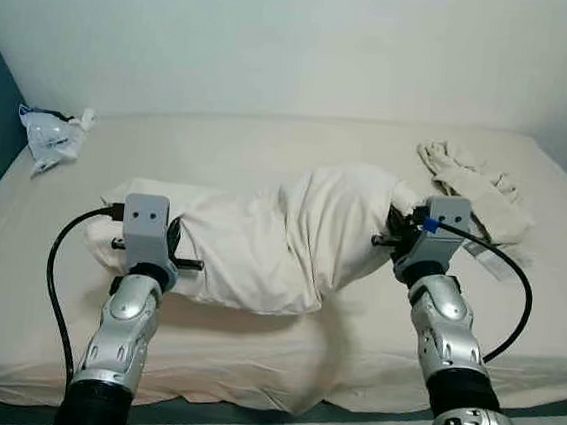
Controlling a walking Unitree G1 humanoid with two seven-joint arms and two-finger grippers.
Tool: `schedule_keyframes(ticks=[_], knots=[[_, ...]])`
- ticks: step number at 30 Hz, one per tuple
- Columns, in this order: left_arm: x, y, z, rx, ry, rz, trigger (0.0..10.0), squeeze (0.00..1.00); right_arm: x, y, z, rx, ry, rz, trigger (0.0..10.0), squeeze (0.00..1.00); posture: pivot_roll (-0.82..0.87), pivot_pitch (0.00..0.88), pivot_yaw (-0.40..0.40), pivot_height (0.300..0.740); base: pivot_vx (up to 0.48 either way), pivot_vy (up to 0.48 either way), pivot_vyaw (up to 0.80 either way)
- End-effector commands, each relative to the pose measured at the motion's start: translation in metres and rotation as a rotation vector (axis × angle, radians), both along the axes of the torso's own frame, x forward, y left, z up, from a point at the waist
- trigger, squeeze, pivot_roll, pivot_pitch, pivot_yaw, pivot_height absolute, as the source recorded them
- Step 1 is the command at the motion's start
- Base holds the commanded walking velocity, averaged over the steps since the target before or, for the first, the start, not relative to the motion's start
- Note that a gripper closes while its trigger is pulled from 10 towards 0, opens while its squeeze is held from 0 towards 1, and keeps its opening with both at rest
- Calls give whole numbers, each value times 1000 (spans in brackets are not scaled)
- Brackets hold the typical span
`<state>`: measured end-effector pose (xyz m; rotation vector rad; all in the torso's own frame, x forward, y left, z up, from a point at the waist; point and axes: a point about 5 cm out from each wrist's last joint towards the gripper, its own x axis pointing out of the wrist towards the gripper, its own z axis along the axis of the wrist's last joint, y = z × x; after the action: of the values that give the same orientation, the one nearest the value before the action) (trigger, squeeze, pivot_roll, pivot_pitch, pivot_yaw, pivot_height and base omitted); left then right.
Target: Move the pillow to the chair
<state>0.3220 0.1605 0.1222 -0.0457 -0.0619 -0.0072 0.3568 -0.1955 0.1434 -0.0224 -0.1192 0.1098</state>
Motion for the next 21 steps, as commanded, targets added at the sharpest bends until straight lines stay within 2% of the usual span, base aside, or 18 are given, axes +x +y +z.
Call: schedule_keyframes(ticks=[1,3,17,21], knots=[[1,-4,8,-6,-50,-15,10000,0,1,8,4,16,-17,48,10000,0,-28,49,-7,666,0,0,0],[0,-4,7,-7,-50,-14,10000,0,0,9,5,39,-24,63,10000,0,-29,48,-8,671,0,0,0],[1,-5,6,-13,-47,-8,10000,0,0,11,7,25,-37,76,10000,0,-30,33,-14,740,0,0,0],[1,-5,6,-14,-46,-4,10000,0,0,11,7,24,-37,78,10000,0,-28,29,-16,740,0,0,0]])
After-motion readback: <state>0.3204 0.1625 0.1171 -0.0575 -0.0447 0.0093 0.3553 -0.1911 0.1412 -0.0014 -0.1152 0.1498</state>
